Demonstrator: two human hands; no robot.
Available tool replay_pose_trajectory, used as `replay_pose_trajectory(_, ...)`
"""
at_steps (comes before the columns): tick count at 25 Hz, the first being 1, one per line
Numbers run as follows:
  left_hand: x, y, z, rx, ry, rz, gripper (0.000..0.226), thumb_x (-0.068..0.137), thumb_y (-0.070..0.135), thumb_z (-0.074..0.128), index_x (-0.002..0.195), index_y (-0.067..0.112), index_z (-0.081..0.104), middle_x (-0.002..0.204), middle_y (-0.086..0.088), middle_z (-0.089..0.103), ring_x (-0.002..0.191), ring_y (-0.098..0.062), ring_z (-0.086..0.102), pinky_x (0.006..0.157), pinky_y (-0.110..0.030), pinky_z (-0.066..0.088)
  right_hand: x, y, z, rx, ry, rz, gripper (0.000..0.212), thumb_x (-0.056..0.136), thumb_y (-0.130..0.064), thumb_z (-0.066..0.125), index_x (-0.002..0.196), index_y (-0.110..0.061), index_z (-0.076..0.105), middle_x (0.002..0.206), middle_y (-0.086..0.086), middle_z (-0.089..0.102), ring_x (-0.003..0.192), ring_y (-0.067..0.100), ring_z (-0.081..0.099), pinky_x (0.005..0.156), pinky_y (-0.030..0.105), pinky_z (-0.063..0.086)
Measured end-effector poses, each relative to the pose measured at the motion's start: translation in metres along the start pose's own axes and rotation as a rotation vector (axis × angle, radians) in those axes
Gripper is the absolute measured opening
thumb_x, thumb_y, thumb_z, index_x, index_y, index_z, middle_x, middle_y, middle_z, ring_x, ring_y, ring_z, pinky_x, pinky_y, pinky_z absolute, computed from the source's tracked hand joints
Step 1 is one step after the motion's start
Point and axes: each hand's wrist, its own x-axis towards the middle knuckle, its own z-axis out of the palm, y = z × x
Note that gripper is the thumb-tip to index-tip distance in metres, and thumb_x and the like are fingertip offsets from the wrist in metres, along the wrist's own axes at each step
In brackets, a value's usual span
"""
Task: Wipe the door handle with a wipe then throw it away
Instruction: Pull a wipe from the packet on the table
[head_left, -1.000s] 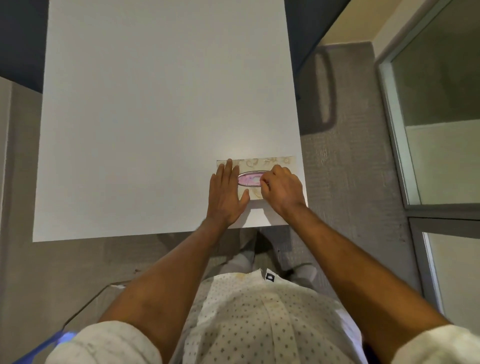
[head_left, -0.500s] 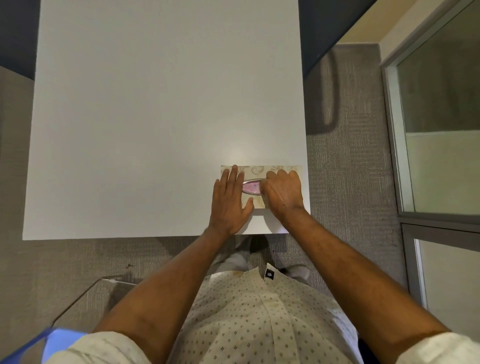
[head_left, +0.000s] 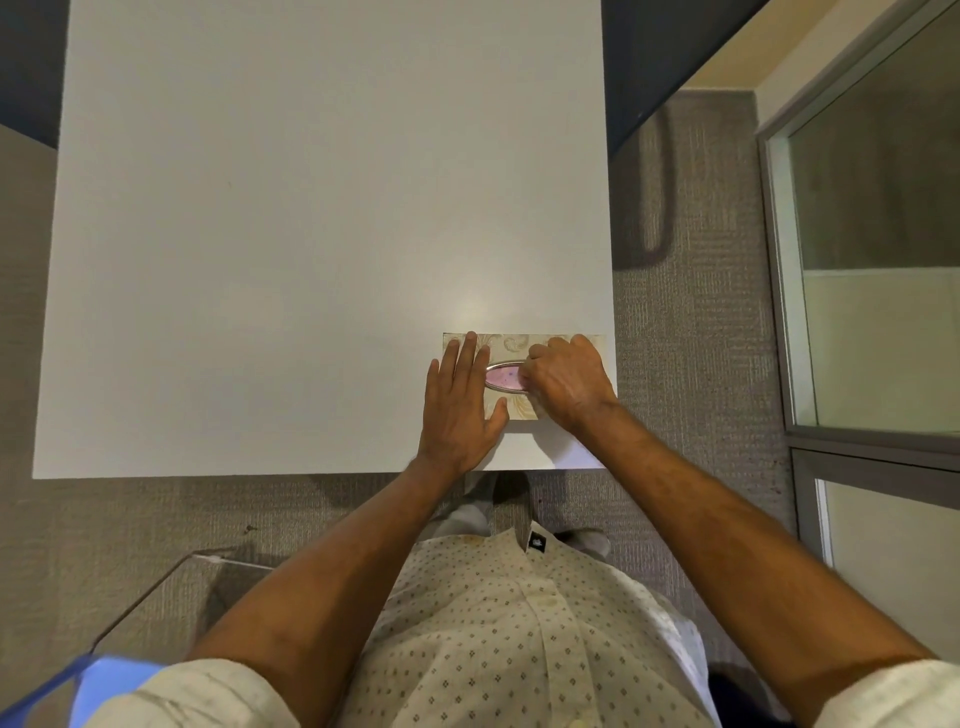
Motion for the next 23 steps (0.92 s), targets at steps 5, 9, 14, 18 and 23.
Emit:
replay_pose_trajectory(5,-0.001,0.001,-0.001,-0.003,0.003,0.007,0.082,0.103,0.049,0.052,0.167,0.015,0.014,0.176,-0.006,0.002,0.164,-0.028,-0.002,0.132,-0.054,0.01,-0.012,0.008,0.002,0.211,0.085,0.114,0.022,0.098,-0.035,0.058,0.099,-0.022,0.075,0.091,-0.001,0.068,0.082,0.022,0.061,0.075,0.037,0.043)
replay_pose_trajectory(9,-0.002,0.0,-0.002,0.007,0.003,0.013,0.081,0.103,0.046,0.053,0.167,0.013,0.016,0.176,-0.008,0.004,0.163,-0.029,0.0,0.131,-0.056,0.011,-0.026,0.012,0.005,0.535,0.185,0.211,0.012,0.093,-0.032,0.066,0.094,-0.022,0.073,0.091,-0.004,0.066,0.081,0.018,0.059,0.067,0.032,0.043)
replay_pose_trajectory(14,-0.002,0.003,-0.006,0.02,0.0,0.012,0.081,0.101,0.05,0.042,0.167,0.012,0.015,0.176,-0.009,0.003,0.163,-0.03,0.0,0.131,-0.057,0.012,-0.044,0.014,0.004,1.089,0.254,0.301,0.009,0.093,-0.024,0.07,0.091,-0.029,0.064,0.09,-0.012,0.069,0.086,0.009,0.068,0.069,0.032,0.06)
replay_pose_trajectory(18,-0.003,0.006,-0.009,0.027,-0.021,0.007,0.079,0.105,0.049,0.046,0.167,0.012,0.014,0.176,-0.008,0.002,0.163,-0.029,-0.001,0.131,-0.058,0.01,-0.055,0.013,-0.003,1.279,0.37,0.351,0.009,0.096,-0.013,0.066,0.096,-0.022,0.064,0.087,-0.004,0.066,0.081,0.013,0.067,0.066,0.034,0.061)
replay_pose_trajectory(23,0.0,0.036,-0.026,-0.059,-0.016,-0.11,0.069,0.106,0.048,0.046,0.164,0.015,0.027,0.175,-0.007,0.013,0.163,-0.031,0.007,0.131,-0.059,0.003,-0.076,0.025,-0.03,1.563,0.593,0.431,0.004,0.101,-0.01,0.06,0.099,-0.013,0.058,0.092,0.019,0.061,0.082,0.031,0.064,0.074,0.041,0.059)
